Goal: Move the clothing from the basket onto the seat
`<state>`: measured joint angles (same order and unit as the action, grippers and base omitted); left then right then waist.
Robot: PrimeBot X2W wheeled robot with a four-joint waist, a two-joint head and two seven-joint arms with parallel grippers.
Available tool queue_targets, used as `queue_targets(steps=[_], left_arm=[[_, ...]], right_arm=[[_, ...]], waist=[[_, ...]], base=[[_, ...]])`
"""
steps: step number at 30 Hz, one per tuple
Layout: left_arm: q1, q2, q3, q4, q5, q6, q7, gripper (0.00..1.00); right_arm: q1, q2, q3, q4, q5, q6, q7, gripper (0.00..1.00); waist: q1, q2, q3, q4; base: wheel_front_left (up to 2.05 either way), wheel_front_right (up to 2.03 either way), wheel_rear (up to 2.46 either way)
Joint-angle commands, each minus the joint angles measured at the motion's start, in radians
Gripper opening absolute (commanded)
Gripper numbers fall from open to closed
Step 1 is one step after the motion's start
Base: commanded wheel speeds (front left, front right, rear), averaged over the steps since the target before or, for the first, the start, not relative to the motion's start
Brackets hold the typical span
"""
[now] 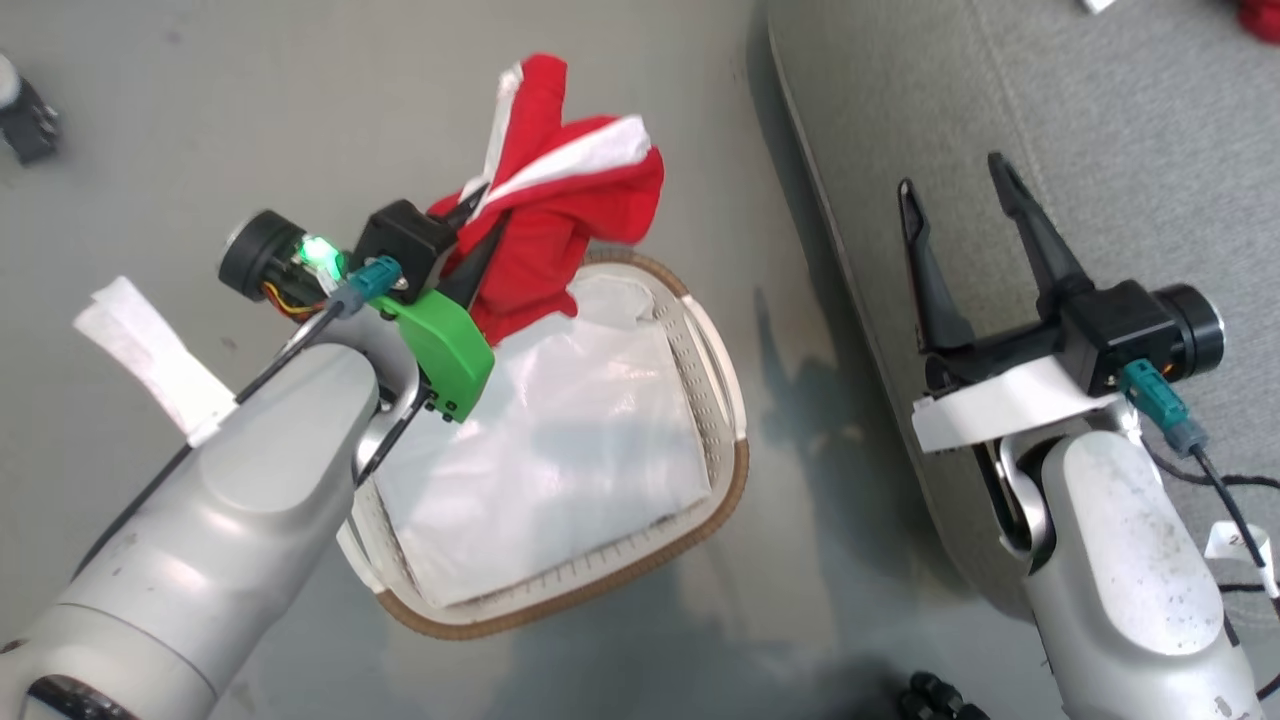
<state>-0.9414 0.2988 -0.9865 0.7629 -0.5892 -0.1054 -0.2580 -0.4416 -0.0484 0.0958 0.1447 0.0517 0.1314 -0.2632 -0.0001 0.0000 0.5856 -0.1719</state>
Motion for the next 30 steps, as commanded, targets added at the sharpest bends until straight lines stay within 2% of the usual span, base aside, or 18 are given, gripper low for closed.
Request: queue_targets(steps=[1,8,16,22,30], left_arm=[[0.014,0.016,0.006,-0.035,-0.005,0.009,-0.007,0.00],[0.003,0.089,0.025,-0.205,-0.021,0.032,0.062,0.00],[-0.027,0.144,0.046,-0.344,-0.045,0.063,0.136,0.00],[-0.049,0.160,0.054,-0.422,-0.056,0.075,0.181,0.00],[-0.048,0.146,0.056,-0.477,-0.072,0.095,0.209,0.00]], right_arm=[[0.028,-0.004,-0.002,0.012,-0.011,-0.001,-0.002,1.00],[0.082,-0.004,0.013,0.057,-0.028,-0.001,-0.002,1.00],[0.105,-0.004,0.059,0.092,-0.035,-0.001,-0.002,1.00],[0.091,-0.004,0.090,0.117,-0.044,-0.001,-0.002,1.00],[0.056,-0.004,0.138,0.147,-0.038,-0.001,-0.002,1.00]], waist=[[0.0001,0.0000,-0.148,0.047],[0.0001,0.0000,-0.290,0.048],[0.0001,0.0000,-0.398,0.036],[0.0001,0.0000,-0.452,0.041],[0.0001,0.0000,-0.495,0.058]], base=[[0.00,0.00,0.00],[0.00,0.00,0.00],[0.00,0.00,0.00],[0.00,0.00,0.00],[0.00,0.00,0.00]])
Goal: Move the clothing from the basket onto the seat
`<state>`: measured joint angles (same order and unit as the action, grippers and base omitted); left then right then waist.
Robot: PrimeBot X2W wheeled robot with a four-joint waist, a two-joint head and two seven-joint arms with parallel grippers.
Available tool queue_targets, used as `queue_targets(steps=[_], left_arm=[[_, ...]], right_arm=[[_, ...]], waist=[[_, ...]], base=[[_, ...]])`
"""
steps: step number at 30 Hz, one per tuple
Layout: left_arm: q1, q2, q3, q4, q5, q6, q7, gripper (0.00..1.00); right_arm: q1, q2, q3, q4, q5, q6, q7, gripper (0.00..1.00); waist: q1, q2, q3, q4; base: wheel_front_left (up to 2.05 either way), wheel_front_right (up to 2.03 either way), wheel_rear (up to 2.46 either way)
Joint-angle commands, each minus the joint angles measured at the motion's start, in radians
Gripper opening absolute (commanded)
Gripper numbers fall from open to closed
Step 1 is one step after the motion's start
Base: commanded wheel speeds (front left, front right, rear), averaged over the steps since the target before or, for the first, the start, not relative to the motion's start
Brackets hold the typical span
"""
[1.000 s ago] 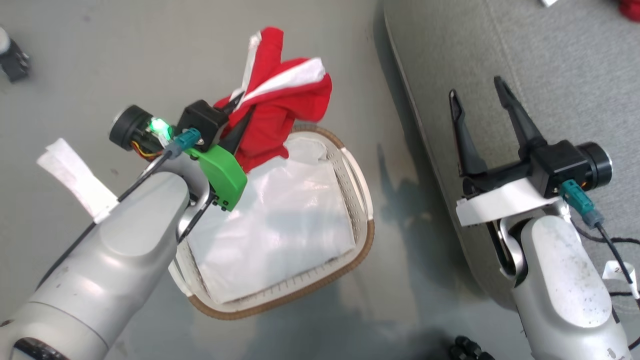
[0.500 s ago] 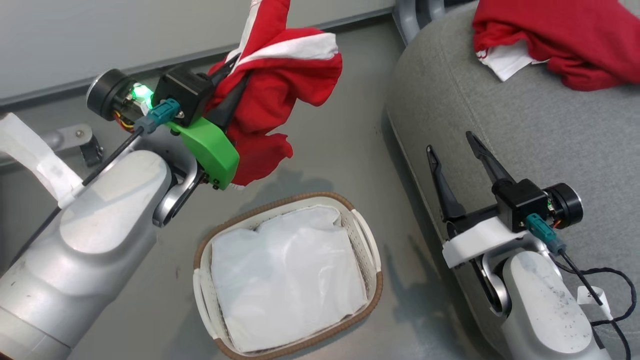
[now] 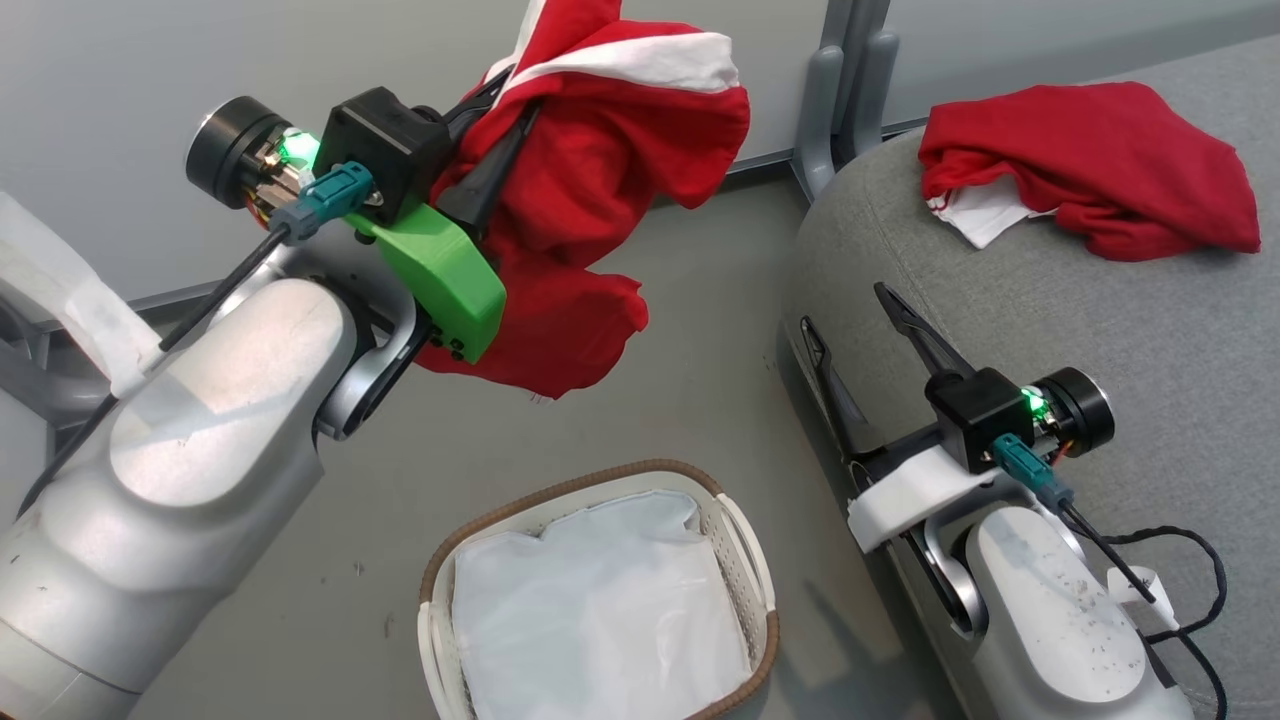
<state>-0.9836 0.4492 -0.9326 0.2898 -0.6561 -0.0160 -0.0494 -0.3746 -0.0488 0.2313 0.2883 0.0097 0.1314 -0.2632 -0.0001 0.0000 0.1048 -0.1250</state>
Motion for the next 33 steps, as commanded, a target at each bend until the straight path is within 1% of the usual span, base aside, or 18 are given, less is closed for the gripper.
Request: queue_targets(steps=[1,7,11,20,27,33], left_arm=[[-0.003,-0.006,0.001,-0.007,-0.006,0.008,0.002,0.00],[0.016,-0.027,-0.007,-0.021,-0.020,0.008,0.000,0.00],[0.024,-0.045,-0.016,-0.021,-0.027,0.006,-0.006,0.00],[0.040,-0.076,-0.038,-0.017,-0.035,-0.001,-0.016,0.00],[0.056,-0.090,-0.056,-0.014,-0.042,-0.009,-0.024,0.00],[0.070,-0.094,-0.066,-0.021,-0.047,-0.009,-0.024,0.00]], right_arm=[[-0.015,-0.003,0.009,0.006,0.009,-0.001,-0.002,1.00],[-0.074,-0.003,0.049,0.034,0.056,-0.001,-0.002,1.00],[-0.124,-0.003,0.086,0.072,0.120,-0.001,-0.002,1.00],[-0.234,-0.003,0.163,0.145,0.202,-0.001,-0.002,1.00],[-0.279,-0.003,0.165,0.162,0.237,-0.001,-0.002,1.00],[-0.290,-0.003,0.131,0.214,0.201,-0.001,-0.002,1.00]], waist=[[0.0001,0.0000,-0.017,0.013],[0.0001,0.0000,-0.028,0.032],[0.0001,0.0000,-0.033,0.046],[0.0001,0.0000,-0.045,0.068],[0.0001,0.0000,-0.060,0.080],[0.0001,0.0000,-0.072,0.090]], base=[[0.00,0.00,0.00],[0.00,0.00,0.00],[0.00,0.00,0.00],[0.00,0.00,0.00],[0.00,0.00,0.00],[0.00,0.00,0.00]])
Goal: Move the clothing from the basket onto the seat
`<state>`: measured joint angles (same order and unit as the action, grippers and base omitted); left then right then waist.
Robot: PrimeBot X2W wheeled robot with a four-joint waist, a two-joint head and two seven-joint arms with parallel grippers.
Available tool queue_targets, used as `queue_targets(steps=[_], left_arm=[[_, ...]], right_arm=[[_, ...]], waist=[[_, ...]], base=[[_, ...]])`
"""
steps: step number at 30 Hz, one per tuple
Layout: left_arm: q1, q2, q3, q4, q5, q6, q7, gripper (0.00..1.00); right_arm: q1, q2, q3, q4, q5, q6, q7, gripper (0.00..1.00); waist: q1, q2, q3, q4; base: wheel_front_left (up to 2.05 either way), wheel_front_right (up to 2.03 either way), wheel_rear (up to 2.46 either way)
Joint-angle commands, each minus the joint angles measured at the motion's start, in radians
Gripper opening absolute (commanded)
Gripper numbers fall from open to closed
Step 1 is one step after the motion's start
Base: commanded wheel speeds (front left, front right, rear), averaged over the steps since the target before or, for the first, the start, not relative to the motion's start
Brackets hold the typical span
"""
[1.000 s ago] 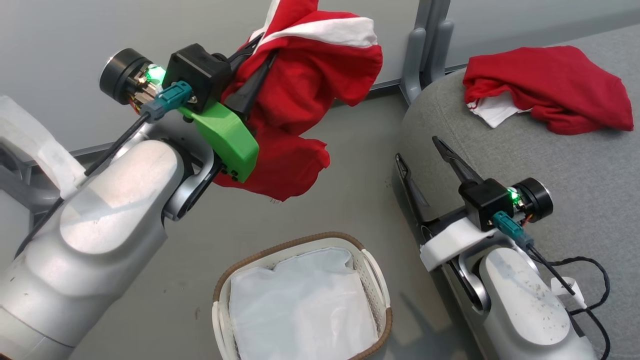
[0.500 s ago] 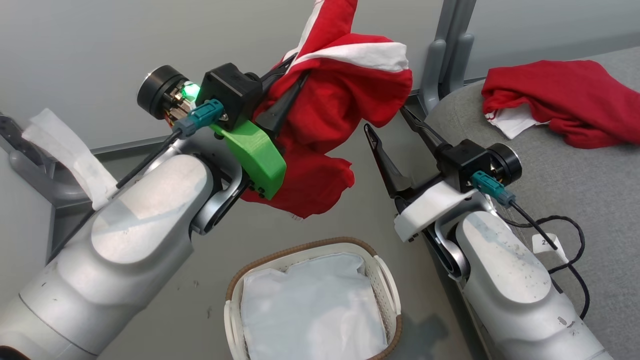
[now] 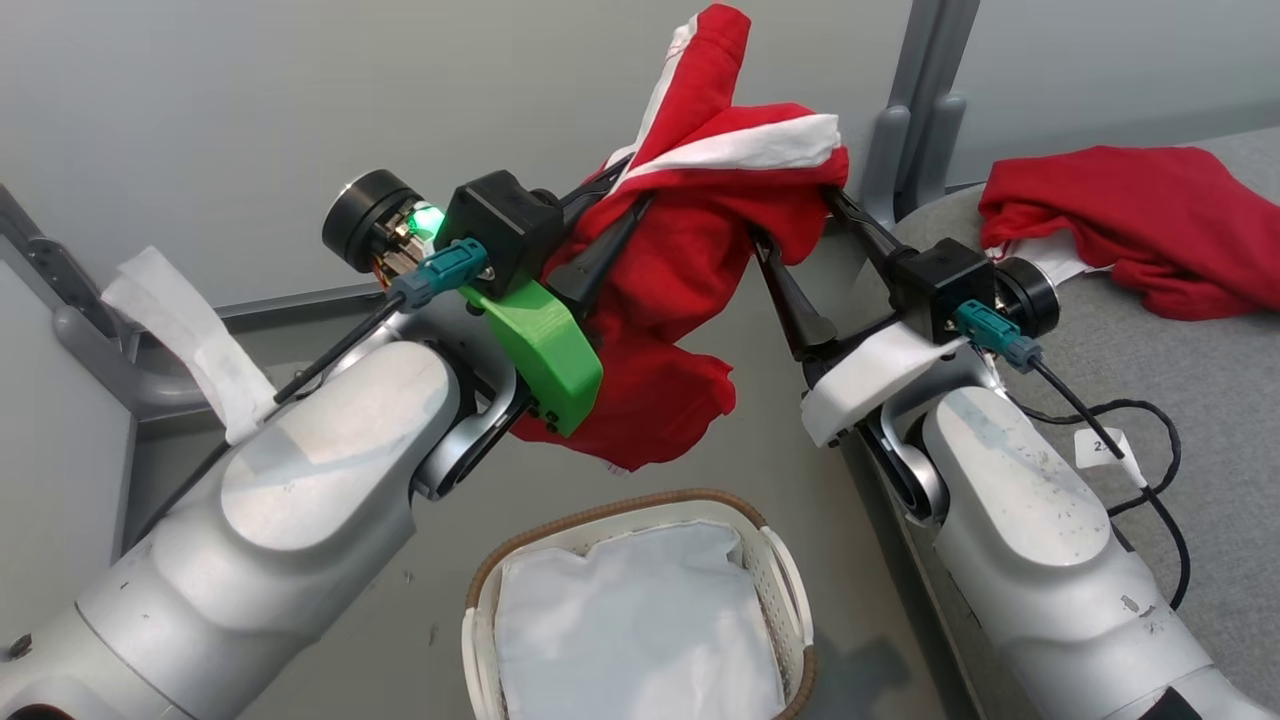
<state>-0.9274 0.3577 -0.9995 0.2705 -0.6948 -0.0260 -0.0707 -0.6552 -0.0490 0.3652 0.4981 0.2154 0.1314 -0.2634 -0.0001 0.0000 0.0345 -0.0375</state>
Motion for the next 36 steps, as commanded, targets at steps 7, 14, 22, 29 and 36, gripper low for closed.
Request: queue_targets(steps=[7,14,22,29,36], left_arm=[[0.019,-0.005,-0.008,-0.021,-0.012,0.005,0.001,0.00],[0.024,-0.013,-0.023,-0.033,-0.012,0.001,0.006,0.00],[0.023,-0.020,-0.031,-0.027,-0.021,-0.007,0.010,0.00],[0.046,-0.007,-0.008,-0.006,-0.062,0.001,0.003,0.00],[0.070,0.020,0.029,0.052,-0.104,0.006,-0.016,0.00]], right_arm=[[-0.010,-0.003,-0.017,0.034,-0.011,-0.001,-0.002,1.00],[-0.039,-0.003,0.008,0.002,0.005,-0.001,-0.002,1.00],[-0.070,-0.003,0.044,-0.009,0.011,-0.001,-0.002,0.00],[-0.066,-0.003,0.043,-0.016,-0.002,-0.001,-0.002,0.00],[-0.052,-0.004,0.033,-0.025,-0.007,-0.002,-0.002,0.00]], waist=[[0.0001,0.0000,-0.004,0.012],[0.0001,0.0000,0.000,0.013],[0.0001,0.0000,0.004,0.017],[0.0001,0.0000,0.013,0.016],[0.0001,0.0000,0.023,0.009]], base=[[0.00,0.00,0.00],[0.00,0.00,0.00],[0.00,0.00,0.00],[0.00,0.00,0.00],[0.00,0.00,0.00]])
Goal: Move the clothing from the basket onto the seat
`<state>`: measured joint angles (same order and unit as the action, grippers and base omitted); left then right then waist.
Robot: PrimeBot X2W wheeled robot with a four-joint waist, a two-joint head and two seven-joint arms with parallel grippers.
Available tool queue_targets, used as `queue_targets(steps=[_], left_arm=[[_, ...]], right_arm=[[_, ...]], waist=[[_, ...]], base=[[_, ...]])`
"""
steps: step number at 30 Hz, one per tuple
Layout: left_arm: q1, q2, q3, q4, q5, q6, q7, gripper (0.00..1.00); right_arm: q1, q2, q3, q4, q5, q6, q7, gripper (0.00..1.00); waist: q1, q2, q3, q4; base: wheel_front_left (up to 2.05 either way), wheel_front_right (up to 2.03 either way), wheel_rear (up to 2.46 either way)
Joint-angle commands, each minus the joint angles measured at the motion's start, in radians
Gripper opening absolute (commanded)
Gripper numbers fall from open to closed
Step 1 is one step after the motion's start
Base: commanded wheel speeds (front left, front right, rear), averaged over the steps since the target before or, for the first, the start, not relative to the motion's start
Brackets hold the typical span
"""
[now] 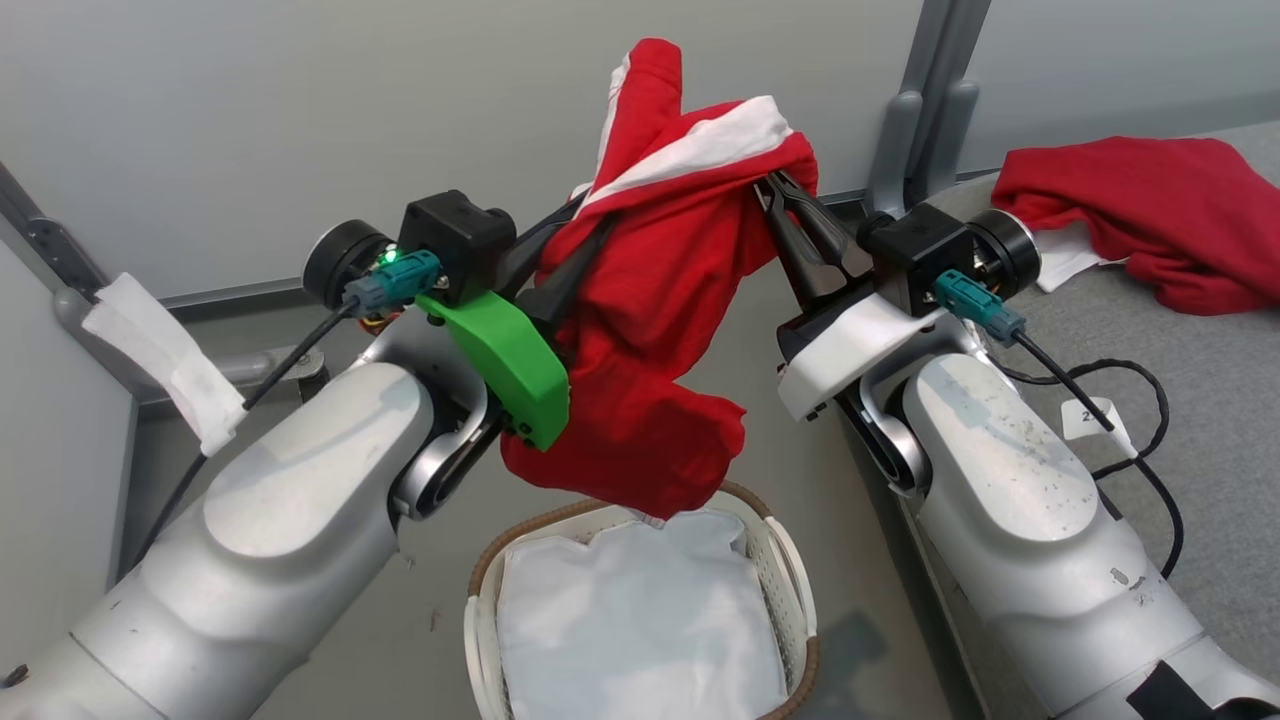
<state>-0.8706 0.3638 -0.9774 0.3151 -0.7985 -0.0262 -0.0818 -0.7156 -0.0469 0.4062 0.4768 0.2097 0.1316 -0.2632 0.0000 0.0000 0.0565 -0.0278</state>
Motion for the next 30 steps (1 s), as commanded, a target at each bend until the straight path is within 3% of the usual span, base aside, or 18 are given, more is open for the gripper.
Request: queue_targets(steps=[1,9,10,12,13,14,30], left_arm=[[0.015,0.017,0.012,0.018,-0.006,0.008,-0.007,0.00],[0.009,0.027,0.036,0.091,-0.031,0.003,-0.026,0.00],[0.009,0.027,0.036,0.097,-0.031,0.001,-0.028,0.11],[0.013,0.026,0.034,0.107,-0.030,0.001,-0.033,0.46],[0.016,0.024,0.032,0.109,-0.031,0.000,-0.038,0.87],[0.019,0.014,0.035,0.107,-0.033,0.002,-0.048,1.00],[0.210,-0.090,0.038,0.081,-0.008,0.014,-0.180,1.00]], right_arm=[[0.013,-0.007,-0.009,-0.005,-0.003,-0.002,-0.002,0.00],[0.041,-0.011,-0.003,-0.030,0.006,-0.003,-0.002,0.00],[0.043,-0.011,-0.004,-0.033,0.009,-0.003,-0.002,0.00],[0.047,-0.011,-0.008,-0.042,0.013,-0.003,-0.002,0.00],[0.047,-0.010,-0.010,-0.047,0.012,-0.003,-0.002,0.00],[0.044,-0.006,-0.013,-0.052,0.008,-0.002,-0.002,0.00],[0.052,-0.005,-0.128,-0.083,-0.085,-0.002,-0.002,0.00]], waist=[[0.0000,0.0000,0.002,-0.002],[0.0000,0.0000,0.007,-0.010],[0.0000,0.0000,0.008,-0.012],[0.0000,0.0000,0.010,-0.015],[0.0000,0.0000,0.011,-0.016],[0.0000,0.0000,0.012,-0.017],[0.0000,0.0000,0.038,-0.075]], base=[[0.00,0.00,0.00],[0.00,0.00,0.00],[0.00,0.00,0.00],[0.00,0.00,0.00],[0.00,0.00,0.00],[0.00,0.00,0.00],[0.00,0.00,0.00]])
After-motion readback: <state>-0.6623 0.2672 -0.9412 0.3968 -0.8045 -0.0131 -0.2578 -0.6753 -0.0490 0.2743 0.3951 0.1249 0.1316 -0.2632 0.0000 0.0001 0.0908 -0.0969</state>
